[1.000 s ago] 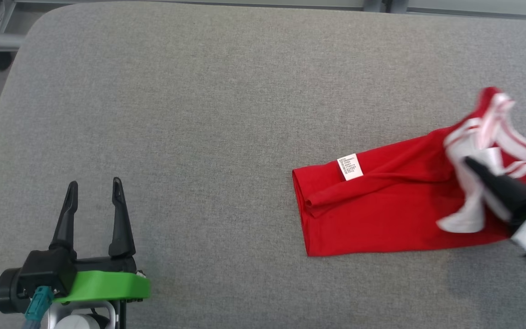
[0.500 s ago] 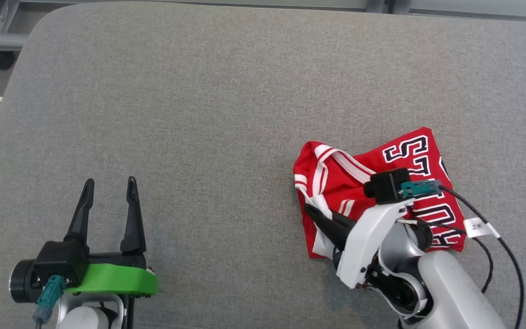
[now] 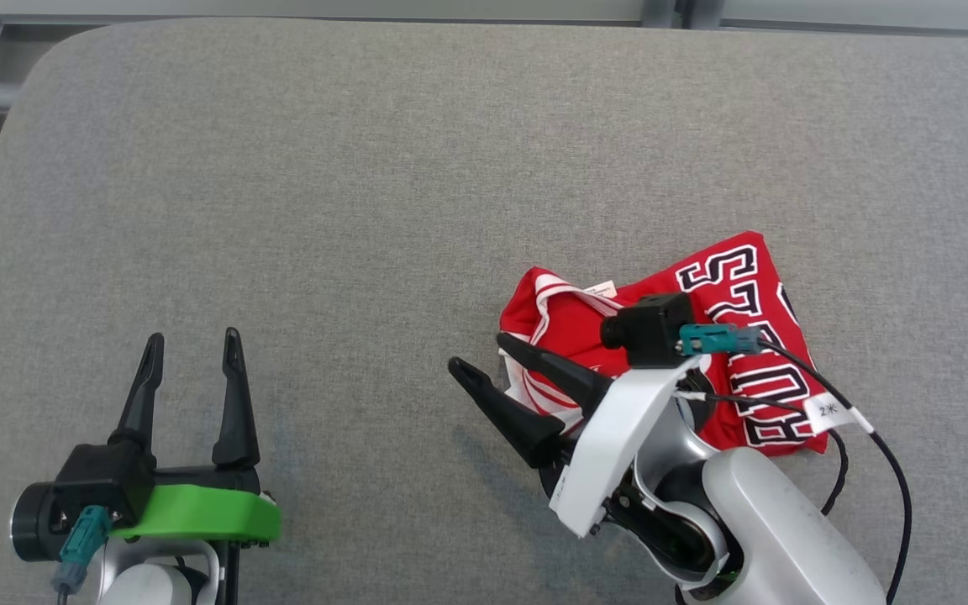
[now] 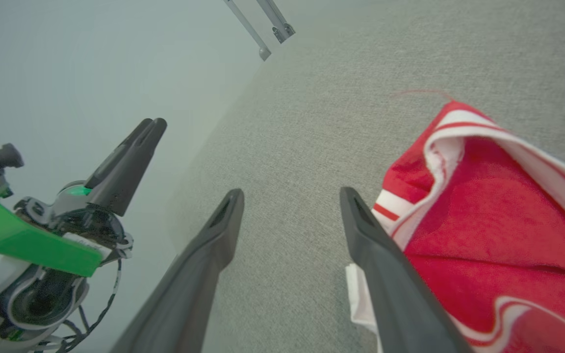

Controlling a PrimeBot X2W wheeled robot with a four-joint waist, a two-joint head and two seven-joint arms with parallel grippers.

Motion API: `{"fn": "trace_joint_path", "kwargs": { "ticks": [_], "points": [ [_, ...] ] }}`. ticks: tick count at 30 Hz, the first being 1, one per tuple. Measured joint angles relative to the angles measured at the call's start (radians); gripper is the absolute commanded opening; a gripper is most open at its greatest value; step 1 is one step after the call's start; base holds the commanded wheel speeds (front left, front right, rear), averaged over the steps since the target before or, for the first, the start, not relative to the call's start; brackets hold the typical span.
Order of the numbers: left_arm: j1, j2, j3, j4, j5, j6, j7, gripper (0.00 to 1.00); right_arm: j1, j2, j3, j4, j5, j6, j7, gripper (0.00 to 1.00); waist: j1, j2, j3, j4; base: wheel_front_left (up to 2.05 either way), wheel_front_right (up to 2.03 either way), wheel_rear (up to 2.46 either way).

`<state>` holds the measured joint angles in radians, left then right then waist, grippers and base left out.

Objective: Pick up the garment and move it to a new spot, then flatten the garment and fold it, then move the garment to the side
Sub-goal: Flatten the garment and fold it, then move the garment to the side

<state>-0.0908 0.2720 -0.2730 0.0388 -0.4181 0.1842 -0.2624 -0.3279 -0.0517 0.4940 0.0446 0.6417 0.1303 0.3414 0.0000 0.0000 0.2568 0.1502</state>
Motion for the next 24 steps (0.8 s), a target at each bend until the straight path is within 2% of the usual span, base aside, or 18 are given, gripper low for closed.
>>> {"fn": "trace_joint_path", "kwargs": {
  "ticks": [4,8,11,15,24],
  "points": [
    [0.005,0.002,0.018,-0.013,0.006,0.001,0.0,1.0,0.041,0.005,-0.015,-0.188,0.079,0.0,-0.007,1.0,0.0,0.0,0.0,-0.022,0.0,0.0,0.0],
    [0.017,-0.005,0.038,-0.045,0.007,0.002,0.0,1.0,0.093,-0.031,-0.202,-0.287,0.055,0.0,0.053,1.0,0.0,0.0,0.012,-0.037,0.0,0.0,0.0],
    [0.02,-0.02,0.041,-0.059,0.011,0.002,0.0,1.0,0.122,-0.1,-0.364,-0.272,0.029,0.0,0.091,1.0,0.0,0.0,0.027,-0.039,0.0,0.0,0.0],
    [0.02,-0.037,0.039,-0.062,0.025,-0.003,0.0,1.0,0.144,-0.155,-0.471,-0.207,0.048,0.0,0.121,1.0,0.0,0.0,0.042,-0.031,0.0,0.0,0.0],
    [0.02,-0.049,0.044,-0.057,0.038,-0.017,0.0,1.0,0.184,-0.231,-0.526,-0.124,0.113,0.0,0.141,1.0,0.0,0.0,0.068,-0.007,0.0,0.0,0.0]
  ]
}}
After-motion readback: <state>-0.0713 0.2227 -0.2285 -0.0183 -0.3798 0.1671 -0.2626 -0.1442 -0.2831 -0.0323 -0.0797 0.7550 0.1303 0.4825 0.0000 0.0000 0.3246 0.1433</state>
